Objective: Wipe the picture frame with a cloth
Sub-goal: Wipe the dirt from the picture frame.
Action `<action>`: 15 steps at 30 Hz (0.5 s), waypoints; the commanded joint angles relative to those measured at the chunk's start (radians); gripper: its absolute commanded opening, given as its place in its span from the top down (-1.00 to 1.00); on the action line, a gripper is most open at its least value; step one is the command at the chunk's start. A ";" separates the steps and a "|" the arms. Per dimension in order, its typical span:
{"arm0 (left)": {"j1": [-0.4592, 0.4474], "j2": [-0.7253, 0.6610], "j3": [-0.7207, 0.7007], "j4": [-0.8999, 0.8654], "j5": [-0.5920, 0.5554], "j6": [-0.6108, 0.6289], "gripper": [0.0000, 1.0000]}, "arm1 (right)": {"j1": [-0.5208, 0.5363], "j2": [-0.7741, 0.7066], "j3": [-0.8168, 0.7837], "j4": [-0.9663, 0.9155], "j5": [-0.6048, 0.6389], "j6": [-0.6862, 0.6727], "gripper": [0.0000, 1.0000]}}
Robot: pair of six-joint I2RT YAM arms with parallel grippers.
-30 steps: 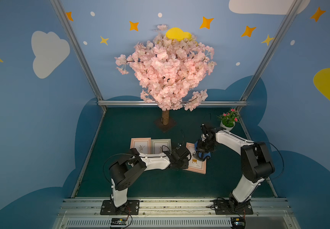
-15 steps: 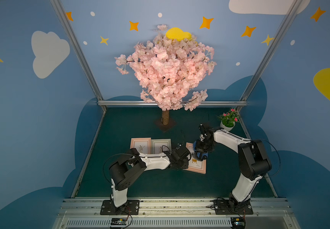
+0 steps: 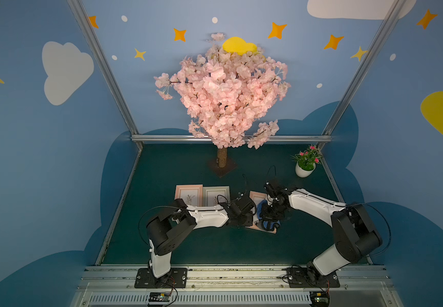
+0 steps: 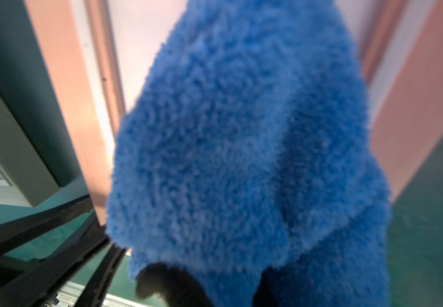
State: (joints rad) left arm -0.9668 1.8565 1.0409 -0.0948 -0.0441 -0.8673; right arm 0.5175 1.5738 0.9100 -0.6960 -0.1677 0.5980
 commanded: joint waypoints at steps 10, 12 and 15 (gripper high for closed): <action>0.008 0.000 -0.036 -0.066 -0.022 -0.013 0.50 | 0.101 0.063 0.065 0.021 -0.072 0.079 1.00; 0.008 -0.007 -0.042 -0.065 -0.025 -0.015 0.50 | 0.113 0.082 0.069 0.034 -0.070 0.087 1.00; 0.009 -0.013 -0.047 -0.064 -0.027 -0.016 0.50 | 0.091 0.069 0.053 -0.001 -0.026 0.076 1.00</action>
State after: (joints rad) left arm -0.9668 1.8473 1.0260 -0.0834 -0.0463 -0.8700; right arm 0.6220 1.6394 0.9710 -0.6689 -0.2089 0.6571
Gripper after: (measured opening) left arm 0.268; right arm 0.110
